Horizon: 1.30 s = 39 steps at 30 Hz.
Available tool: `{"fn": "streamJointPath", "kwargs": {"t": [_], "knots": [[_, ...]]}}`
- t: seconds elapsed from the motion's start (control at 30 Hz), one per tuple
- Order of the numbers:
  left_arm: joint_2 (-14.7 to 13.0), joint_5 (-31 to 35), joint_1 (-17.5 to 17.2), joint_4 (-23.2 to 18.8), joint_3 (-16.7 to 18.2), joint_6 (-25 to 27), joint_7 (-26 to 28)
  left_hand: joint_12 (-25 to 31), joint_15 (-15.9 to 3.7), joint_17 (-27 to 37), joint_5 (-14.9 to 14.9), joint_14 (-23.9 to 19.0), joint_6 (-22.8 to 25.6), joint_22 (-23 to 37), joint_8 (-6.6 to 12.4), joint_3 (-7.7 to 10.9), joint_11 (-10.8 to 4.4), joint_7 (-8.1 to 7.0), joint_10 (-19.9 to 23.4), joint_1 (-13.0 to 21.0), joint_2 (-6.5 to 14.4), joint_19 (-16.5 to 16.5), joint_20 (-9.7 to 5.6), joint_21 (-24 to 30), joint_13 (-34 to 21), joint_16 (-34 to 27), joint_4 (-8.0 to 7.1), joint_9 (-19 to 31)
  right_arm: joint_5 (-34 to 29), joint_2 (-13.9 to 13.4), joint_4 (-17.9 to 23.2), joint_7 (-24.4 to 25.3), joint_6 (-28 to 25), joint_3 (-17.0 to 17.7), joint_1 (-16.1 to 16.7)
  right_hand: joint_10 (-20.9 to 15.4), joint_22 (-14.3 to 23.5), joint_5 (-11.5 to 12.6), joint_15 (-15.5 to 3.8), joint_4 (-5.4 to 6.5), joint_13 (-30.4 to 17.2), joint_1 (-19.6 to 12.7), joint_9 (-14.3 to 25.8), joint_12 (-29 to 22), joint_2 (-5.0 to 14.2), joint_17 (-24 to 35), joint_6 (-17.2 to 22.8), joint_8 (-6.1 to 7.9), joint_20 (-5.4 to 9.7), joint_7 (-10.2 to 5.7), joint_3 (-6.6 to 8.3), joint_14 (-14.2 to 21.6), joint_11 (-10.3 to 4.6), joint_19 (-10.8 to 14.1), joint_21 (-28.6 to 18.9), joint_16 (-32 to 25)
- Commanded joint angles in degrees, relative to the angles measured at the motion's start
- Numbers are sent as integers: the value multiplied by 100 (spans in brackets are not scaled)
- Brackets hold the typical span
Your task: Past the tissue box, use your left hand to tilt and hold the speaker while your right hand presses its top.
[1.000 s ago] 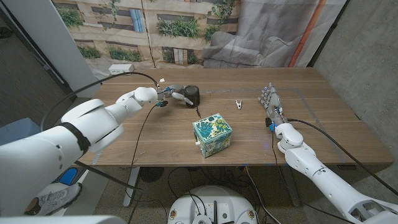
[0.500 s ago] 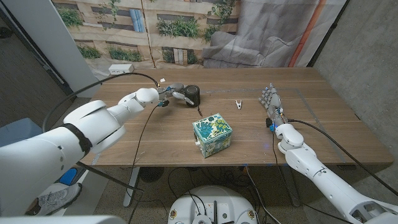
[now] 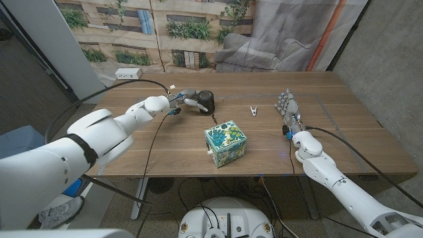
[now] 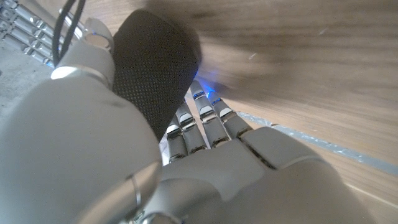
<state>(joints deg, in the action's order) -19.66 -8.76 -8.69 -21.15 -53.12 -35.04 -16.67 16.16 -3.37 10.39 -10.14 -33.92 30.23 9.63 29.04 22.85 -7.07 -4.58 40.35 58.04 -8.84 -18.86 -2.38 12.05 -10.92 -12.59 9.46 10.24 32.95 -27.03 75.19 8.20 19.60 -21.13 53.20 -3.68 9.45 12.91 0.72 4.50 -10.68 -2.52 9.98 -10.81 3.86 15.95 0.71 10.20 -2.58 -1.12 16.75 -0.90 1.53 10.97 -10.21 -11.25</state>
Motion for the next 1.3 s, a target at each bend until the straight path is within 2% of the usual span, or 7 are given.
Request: {"fn": "streamJointPath", "kwargs": {"t": [0.03, 0.13, 0.27, 0.43, 0.6, 0.97, 1.3], "knots": [[-170, -207, -148, -163, 415, -743, -18, 97, -961, 27, -45, -137, 1239, 21, 23, -32, -544, -175, 893, 449, 663, -108, -611, 11, -65, -14, -10, 38, 47, -109, -67, -292, -164, -45, -194, 11, 20, -11, 47, -38, -17, 43, 14, -25, 22, 11, 8, 56, -32, -47, 27, 7, -8, 36, -51, -38], [-386, -291, -435, -754, 620, -802, -57, 92, -964, 34, -46, -211, 1272, 23, 16, -51, -544, -156, 925, 456, 689, -148, -609, 15, -65, -33, -11, 39, 67, -192, -115, -447, -205, -40, -292, 9, 20, -13, 45, -39, -17, 47, 14, -26, 20, 8, 10, 57, -33, -47, 22, 4, -6, 35, -51, -41], [-928, -244, -935, -2326, 825, 172, -7, 93, -967, 35, -46, -278, 1307, 27, 2, -83, -541, -145, 984, 465, 700, -227, -635, 31, -66, -40, -4, 41, 48, -271, -268, -638, -214, -53, -457, 12, 20, -14, 48, -43, -17, 46, 14, -26, 27, 2, 9, 55, -29, -49, 24, 6, -8, 35, -51, -45], [-1190, -306, -1230, -3274, 1029, 1025, -133, 83, -959, 37, -43, -313, 1299, 29, -18, -111, -539, -144, 995, 445, 706, -247, -639, 30, -66, -44, -15, 43, -9, -346, -358, -772, -210, -80, -585, 11, 20, -17, 38, -46, -17, 47, 14, -27, 26, -3, 13, 56, -19, -46, 21, 0, -11, 28, -49, -46], [-1312, -332, -1367, -3789, 1163, 1545, -255, 73, -959, 39, -42, -336, 1291, 32, -34, -132, -536, -139, 996, 423, 720, -258, -625, 28, -67, -45, -28, 45, -69, -405, -384, -844, -202, -107, -653, 8, 20, -18, 50, -54, -17, 42, 14, -28, 32, -11, 18, 58, -20, -47, 24, -2, -17, 27, -50, -48], [-1432, -247, -1430, -4382, 1286, 2250, -384, 43, -952, 31, -40, -329, 1267, 38, -77, -185, -535, -134, 985, 384, 725, -268, -610, 19, -68, -17, -39, 51, -134, -399, -460, -909, -167, -170, -708, 7, 20, -20, 49, -70, -16, 29, 15, -30, 43, -24, 27, 59, -17, -45, 28, -6, -8, 27, -51, -52], [-1603, -417, -1711, -5116, 1432, 3027, -333, 33, -951, 29, -45, -341, 1279, 44, -97, -208, -536, -119, 1006, 374, 764, -303, -615, 24, -72, -5, -44, 55, -327, -558, -395, -903, -179, -218, -726, 7, 20, -24, 45, -86, -16, 22, 15, -30, 49, -36, 34, 60, -5, -50, 26, -9, -21, 24, -51, -59]]}}
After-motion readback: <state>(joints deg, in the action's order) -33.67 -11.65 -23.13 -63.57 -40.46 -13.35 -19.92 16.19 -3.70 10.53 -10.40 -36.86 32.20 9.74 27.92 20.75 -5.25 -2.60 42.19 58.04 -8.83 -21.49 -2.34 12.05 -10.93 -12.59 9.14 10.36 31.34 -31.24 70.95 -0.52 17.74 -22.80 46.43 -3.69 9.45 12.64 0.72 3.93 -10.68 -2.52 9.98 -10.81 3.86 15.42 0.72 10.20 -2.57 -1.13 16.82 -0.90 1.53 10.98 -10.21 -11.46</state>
